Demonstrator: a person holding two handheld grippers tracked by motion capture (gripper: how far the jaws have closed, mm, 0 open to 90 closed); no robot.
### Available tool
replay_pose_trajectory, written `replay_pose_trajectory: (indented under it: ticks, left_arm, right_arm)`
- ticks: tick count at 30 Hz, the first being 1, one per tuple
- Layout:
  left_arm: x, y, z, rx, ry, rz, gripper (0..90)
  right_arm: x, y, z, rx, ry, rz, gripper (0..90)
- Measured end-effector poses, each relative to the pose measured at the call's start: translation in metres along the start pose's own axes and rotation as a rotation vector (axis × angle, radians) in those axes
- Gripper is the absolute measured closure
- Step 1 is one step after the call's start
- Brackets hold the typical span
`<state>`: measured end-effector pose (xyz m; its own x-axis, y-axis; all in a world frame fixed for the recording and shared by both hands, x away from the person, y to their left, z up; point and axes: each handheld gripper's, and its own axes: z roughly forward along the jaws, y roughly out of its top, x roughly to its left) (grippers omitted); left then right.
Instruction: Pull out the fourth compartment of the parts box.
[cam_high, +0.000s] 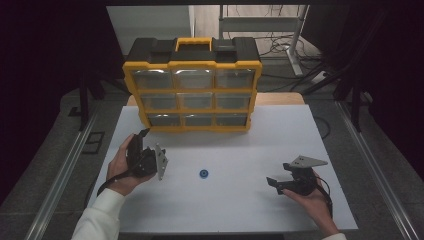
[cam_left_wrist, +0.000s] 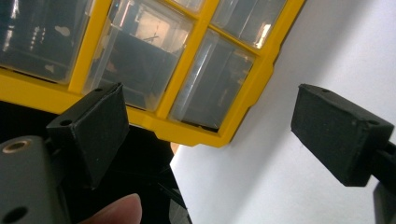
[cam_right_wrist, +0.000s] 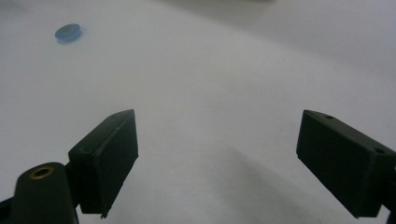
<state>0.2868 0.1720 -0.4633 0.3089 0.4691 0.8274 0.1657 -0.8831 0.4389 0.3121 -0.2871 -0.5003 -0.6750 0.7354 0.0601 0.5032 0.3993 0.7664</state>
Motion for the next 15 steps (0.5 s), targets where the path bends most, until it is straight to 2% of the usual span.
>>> replay_pose_trajectory:
  ticks: [12,15]
  left_arm:
    - [0.009,0.003,0.010,-0.006,0.012,0.010,11.7]
    - [0.012,0.005,0.011,0.000,0.018,0.025,11.7]
  right_arm:
    - [0.000,0.000,0.001,0.006,0.000,-0.003,13.1]
    - [0.000,0.000,0.000,0.005,-0.001,-0.002,13.1]
